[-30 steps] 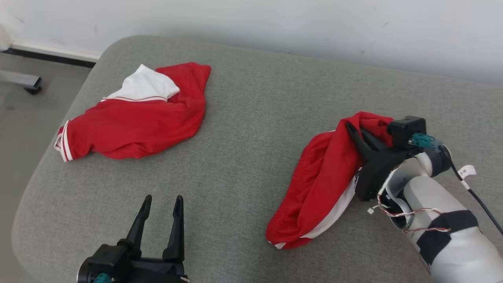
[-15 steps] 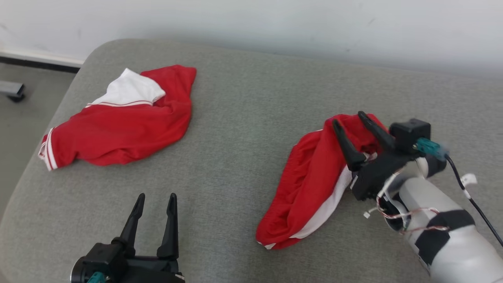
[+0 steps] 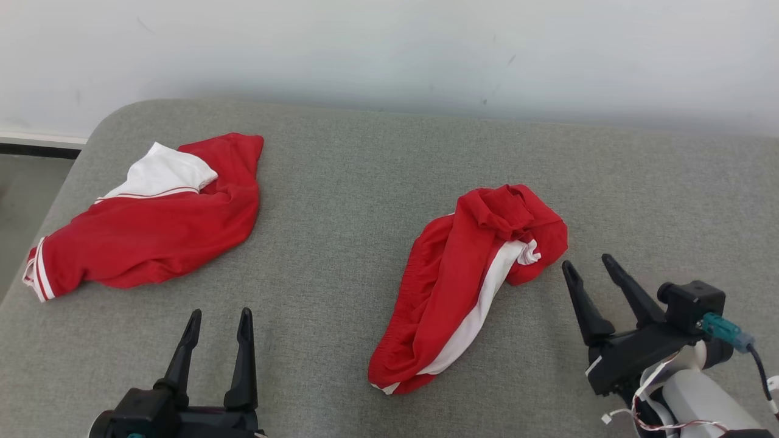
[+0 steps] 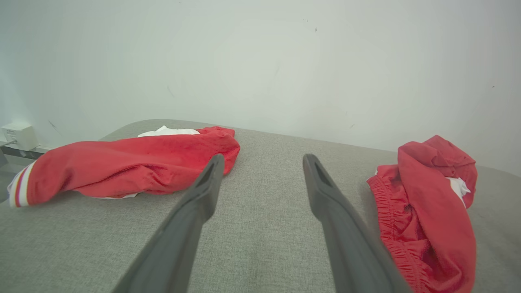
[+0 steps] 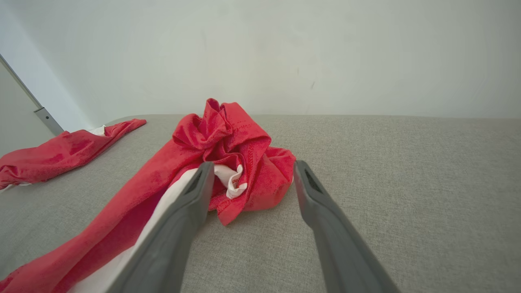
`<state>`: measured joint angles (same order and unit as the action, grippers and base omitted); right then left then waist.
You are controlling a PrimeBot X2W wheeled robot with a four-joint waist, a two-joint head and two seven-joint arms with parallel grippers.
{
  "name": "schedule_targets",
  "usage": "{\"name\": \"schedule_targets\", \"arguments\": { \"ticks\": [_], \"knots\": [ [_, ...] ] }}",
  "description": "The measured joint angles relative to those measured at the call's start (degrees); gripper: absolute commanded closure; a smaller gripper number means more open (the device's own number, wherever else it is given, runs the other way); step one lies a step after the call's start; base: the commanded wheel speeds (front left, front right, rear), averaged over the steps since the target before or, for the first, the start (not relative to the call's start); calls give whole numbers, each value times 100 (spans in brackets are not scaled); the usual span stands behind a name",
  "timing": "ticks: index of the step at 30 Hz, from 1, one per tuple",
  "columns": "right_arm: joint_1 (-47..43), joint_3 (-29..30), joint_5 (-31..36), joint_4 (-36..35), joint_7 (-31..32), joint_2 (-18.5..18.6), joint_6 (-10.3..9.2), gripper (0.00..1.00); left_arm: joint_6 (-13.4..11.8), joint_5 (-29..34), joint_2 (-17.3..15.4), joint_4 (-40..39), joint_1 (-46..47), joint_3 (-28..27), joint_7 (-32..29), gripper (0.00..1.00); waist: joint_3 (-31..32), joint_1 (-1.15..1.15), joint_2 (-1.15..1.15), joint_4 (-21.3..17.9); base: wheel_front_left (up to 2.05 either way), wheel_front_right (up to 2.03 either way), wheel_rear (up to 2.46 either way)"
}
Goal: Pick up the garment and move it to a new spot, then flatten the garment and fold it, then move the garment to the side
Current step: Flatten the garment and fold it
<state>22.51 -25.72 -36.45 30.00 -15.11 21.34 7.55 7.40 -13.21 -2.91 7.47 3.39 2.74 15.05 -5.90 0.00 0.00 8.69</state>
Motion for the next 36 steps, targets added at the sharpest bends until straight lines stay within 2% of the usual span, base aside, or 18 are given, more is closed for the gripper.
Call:
{"name": "schedule_targets", "arguments": {
  "ticks": [6,13,19,20,21,22,23,30,33,36],
  "knots": [
    [62,-121,27,132,0,-205,0,0,1,10,1,8,4,94,0,0,-32,0,0,83,0,0,0],
    [563,-305,135,920,3,-312,0,0,1,-29,1,21,8,212,0,0,-77,0,0,327,0,0,0],
    [877,-526,372,1507,81,-260,0,0,2,-78,0,36,8,261,0,0,-124,0,0,527,0,0,0],
    [923,-552,400,1597,80,-237,0,3,2,-90,0,35,9,269,0,0,-134,0,0,565,0,0,0],
    [976,-573,414,1696,79,-233,0,63,2,-93,1,34,9,268,0,0,-144,0,0,603,0,0,0],
    [1035,-605,443,1805,85,-235,0,84,2,-94,0,31,8,265,0,0,-153,0,0,637,0,0,0],
    [1081,-627,468,1915,94,-246,0,100,2,-97,0,27,7,256,0,0,-162,0,0,666,0,0,0],
    [1256,-708,482,2199,40,-344,0,100,2,-109,0,35,-56,165,0,0,-154,1,0,687,0,0,0],
    [1149,-601,312,1931,19,-349,0,100,2,-109,2,60,-119,113,0,0,-79,0,0,610,0,0,0],
    [864,-376,250,1334,13,-283,0,100,3,-109,1,55,-179,76,0,0,-4,0,0,485,0,0,0]
  ]
}}
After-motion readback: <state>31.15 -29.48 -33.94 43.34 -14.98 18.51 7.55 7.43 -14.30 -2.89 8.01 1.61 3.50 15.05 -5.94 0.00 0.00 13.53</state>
